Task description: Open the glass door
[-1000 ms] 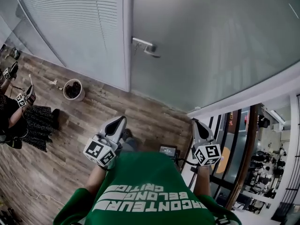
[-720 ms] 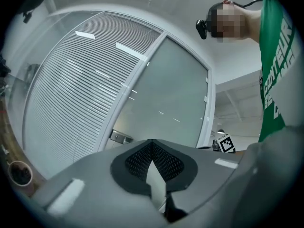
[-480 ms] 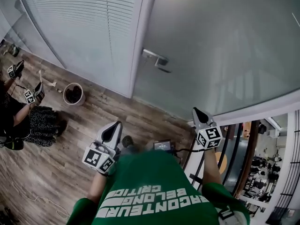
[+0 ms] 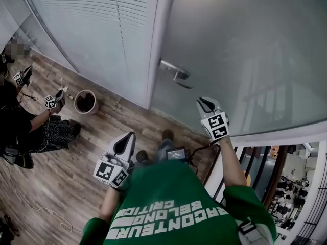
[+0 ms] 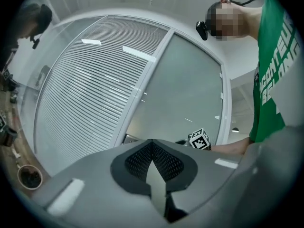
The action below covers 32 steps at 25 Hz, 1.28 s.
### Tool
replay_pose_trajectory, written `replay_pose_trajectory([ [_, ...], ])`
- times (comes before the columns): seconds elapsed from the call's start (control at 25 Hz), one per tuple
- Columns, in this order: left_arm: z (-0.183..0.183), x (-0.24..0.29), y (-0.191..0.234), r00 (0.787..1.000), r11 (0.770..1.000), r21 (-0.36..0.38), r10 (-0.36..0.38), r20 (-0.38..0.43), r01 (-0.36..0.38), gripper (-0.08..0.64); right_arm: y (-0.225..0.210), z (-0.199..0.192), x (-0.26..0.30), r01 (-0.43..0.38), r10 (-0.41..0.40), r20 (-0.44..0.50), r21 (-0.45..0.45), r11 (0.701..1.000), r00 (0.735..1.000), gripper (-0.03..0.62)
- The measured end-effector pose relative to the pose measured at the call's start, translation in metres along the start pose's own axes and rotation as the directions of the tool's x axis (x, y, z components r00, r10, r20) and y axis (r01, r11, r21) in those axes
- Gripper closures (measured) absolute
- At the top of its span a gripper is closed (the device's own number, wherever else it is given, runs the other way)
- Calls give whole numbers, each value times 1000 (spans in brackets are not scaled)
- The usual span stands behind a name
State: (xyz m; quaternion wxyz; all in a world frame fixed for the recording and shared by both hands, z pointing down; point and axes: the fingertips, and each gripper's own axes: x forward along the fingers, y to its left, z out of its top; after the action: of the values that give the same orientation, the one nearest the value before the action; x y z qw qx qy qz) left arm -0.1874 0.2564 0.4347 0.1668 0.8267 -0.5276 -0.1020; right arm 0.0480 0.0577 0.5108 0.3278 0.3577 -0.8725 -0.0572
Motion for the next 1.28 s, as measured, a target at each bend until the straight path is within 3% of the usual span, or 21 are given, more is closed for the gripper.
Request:
replay_pose_trajectory([
  [0.36, -27, 138, -7, 991, 996, -51, -83, -105, 78, 543, -16, -23, 66, -58, 30, -153, -181, 982, 988, 522],
  [0.6, -83, 226, 6, 971, 991, -55, -134, -200, 126, 543, 2, -46, 105, -72, 23, -185, -262, 962, 982, 508],
  [0.76, -88, 271, -6, 956, 991, -65, -134, -262, 121, 534, -9, -40, 100, -71, 6, -206, -312, 948, 978, 508],
  [1.12, -114, 300, -6, 934, 994, -30, -112, -339, 108, 541, 11, -33, 99, -66, -12, -204, -374, 925, 979, 520],
  [1.28, -122, 307, -13, 924, 993, -24, -120, -362, 120, 541, 11, -34, 95, -77, 6, -205, -341, 937, 979, 525],
])
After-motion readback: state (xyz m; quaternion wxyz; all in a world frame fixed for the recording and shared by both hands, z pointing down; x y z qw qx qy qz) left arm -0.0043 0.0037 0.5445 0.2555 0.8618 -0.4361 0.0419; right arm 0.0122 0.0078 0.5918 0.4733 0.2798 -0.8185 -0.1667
